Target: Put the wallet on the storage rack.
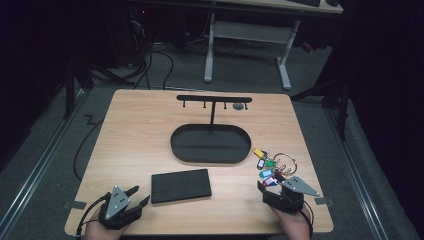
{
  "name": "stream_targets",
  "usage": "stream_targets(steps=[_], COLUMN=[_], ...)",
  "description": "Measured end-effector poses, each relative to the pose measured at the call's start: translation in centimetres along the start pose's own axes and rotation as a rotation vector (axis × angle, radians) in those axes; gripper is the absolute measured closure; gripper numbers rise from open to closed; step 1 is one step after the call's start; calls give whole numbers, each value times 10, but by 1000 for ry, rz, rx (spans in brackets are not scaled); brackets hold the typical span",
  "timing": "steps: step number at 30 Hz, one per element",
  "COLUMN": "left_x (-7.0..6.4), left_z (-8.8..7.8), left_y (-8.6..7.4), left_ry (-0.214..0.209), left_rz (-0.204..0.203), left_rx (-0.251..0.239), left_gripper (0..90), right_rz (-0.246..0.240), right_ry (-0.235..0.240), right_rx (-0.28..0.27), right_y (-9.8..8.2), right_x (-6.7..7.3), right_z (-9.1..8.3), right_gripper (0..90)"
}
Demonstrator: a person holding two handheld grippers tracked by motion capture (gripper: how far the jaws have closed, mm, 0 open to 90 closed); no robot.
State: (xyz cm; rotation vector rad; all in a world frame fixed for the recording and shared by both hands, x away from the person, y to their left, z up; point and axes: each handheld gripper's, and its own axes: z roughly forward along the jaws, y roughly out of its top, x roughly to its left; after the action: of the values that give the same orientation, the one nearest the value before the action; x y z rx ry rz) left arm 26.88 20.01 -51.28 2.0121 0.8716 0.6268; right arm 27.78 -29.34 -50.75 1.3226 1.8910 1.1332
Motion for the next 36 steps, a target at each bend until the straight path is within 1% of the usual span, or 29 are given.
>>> stream_targets(steps=[1, 3, 6, 8, 10, 11, 12, 14, 15, 16, 17, 18, 19, 20, 22, 24, 27, 30, 31, 32, 36], left_x=[1, 3, 3, 2, 1, -1, -1, 0, 1, 2, 2, 3, 3, 3, 2, 0, -4, -6, -10, -11, -14], left_z=[1, 3, 5, 7, 7, 4, 4, 3, 3, 3, 3, 5, 6, 7, 9, 12, 17, 18, 18, 18, 19], left_y=[0, 0, 0, 0, -2, -3, -3, -4, -5, -6, -6, -7, -8, -8, -8, -8, -7, -6, -6, -6, -6], left_ry=[5, 15, 29, 40, 39, 43, 38, 29, 22, 15, 15, 2, -2, 2, 7, 1, 4, -1, -7, -8, -13], left_rz=[-3, -34, -31, -25, -12, -7, -9, -26, -38, -48, -48, -62, -64, -65, -69, -56, -27, -22, -5, 1, 15], left_rx=[10, 26, 39, 60, 71, 72, 72, 75, 78, 87, 87, 97, 103, 109, 114, 125, 148, 150, 152, 154, 164], left_gripper=[481, 477, 483, 503, 549, 581, 619, 666, 693, 719, 747, 780, 794, 811, 847, 872, 890, 898, 898, 898, 896], right_rz=[-7, -19, -24, -24, -10, 0, 4, 7, 4, 6, -2, -21, -36, -45, -51, -59, -68, -51, -48, -44, -37], right_ry=[-1, -9, -4, -1, 3, 5, 4, 3, 4, 4, 8, 8, 8, 7, 12, 17, 26, 30, 29, 27, 29], right_rx=[12, 23, 17, 9, -11, -30, -75, -111, -119, -125, -119, -104, -94, -83, -82, -79, -66, -62, -65, -66, -64], right_y=[-1, -4, -7, -9, -8, -8, -6, -3, -2, -1, 0, 0, 0, 0, 1, 2, 1, 1, 0, 0, 1], right_x=[0, -1, -5, -8, -12, -13, -14, -13, -13, -12, -12, -11, -10, -9, -8, -7, -7, -9, -10, -10, -11], right_z=[2, 5, 2, 0, -3, -4, -7, -10, -10, -10, -9, -7, -5, -4, -2, -1, 0, -1, -2, -2, -3], right_gripper=[259, 261, 270, 278, 279, 280, 281, 281, 281, 281, 282, 287, 287, 287, 287, 287, 284, 281, 281, 280, 281])
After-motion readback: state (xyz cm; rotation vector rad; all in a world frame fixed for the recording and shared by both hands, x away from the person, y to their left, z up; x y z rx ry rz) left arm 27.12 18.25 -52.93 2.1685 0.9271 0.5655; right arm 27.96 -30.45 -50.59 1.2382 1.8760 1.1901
